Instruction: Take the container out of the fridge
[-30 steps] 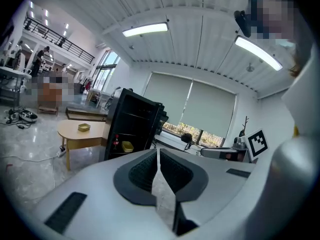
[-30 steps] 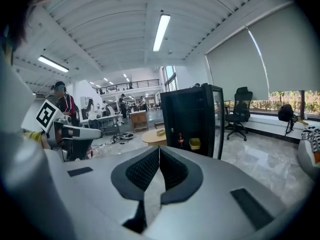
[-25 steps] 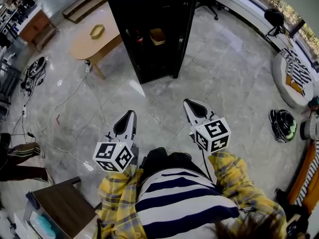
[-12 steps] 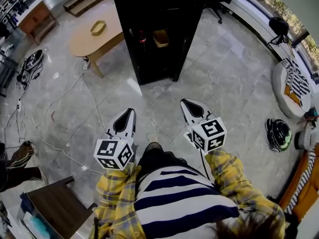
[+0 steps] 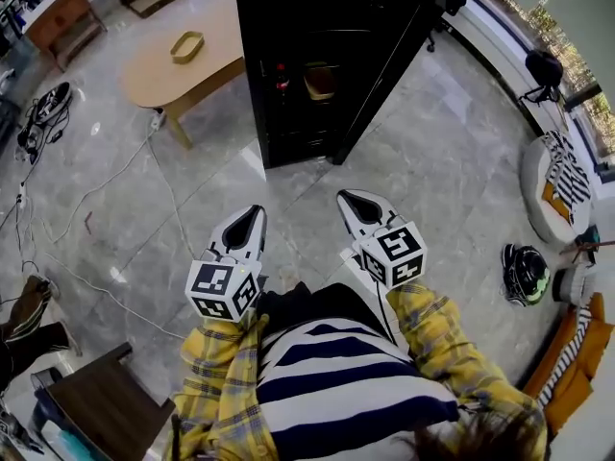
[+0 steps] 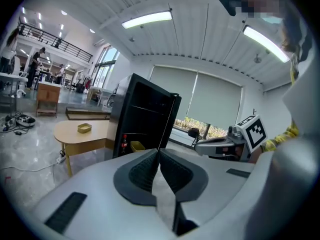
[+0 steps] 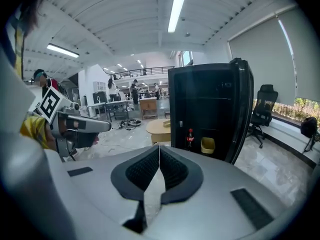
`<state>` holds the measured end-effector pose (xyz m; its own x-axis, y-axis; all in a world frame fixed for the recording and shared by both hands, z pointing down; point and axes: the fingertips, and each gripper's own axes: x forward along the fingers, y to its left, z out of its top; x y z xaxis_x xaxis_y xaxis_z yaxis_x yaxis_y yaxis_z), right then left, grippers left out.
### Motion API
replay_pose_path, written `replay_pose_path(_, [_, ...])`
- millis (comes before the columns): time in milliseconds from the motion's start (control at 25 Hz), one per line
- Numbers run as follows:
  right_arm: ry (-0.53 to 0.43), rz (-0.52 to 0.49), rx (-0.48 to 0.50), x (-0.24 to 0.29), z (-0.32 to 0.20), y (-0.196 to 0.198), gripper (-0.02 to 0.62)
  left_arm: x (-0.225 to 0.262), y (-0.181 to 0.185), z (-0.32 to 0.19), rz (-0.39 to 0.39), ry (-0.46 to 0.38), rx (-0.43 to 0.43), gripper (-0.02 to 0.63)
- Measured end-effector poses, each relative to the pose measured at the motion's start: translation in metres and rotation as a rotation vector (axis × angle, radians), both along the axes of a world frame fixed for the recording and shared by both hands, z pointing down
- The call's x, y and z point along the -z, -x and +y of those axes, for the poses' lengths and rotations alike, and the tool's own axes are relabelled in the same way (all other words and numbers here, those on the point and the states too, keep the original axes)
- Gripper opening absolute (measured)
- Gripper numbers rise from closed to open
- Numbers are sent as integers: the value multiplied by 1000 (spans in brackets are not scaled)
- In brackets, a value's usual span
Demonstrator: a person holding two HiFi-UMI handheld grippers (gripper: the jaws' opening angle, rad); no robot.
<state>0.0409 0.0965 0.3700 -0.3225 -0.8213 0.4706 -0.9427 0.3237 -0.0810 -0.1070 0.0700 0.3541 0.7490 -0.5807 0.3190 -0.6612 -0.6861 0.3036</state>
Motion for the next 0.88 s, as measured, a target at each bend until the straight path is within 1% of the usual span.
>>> replay_pose_path(80, [-1, 6, -7, -5, -16, -4, 28, -6, -5, -14, 7, 7, -8, 29])
replay_pose_path(240, [15, 38, 13, -18, -38, -10, 29, -15, -12, -29, 10, 31, 2, 29])
replay_pose_path(520, [-15, 109, 43, -36, -102, -38, 29, -16, -42, -72, -62, -40, 24, 29])
replay_pose_path(640, [-17, 152, 96, -47, -128, -48, 29, -27, -57, -89, -72, -22, 58, 29])
replay_pose_path(800, [-11, 188, 191, -59, -164, -64, 29, -28, -83, -118, -29, -33, 144, 29])
replay_pose_path(880, [0, 204, 228, -68, -177, -74, 31, -30, -97, -128, -15, -39, 173, 29])
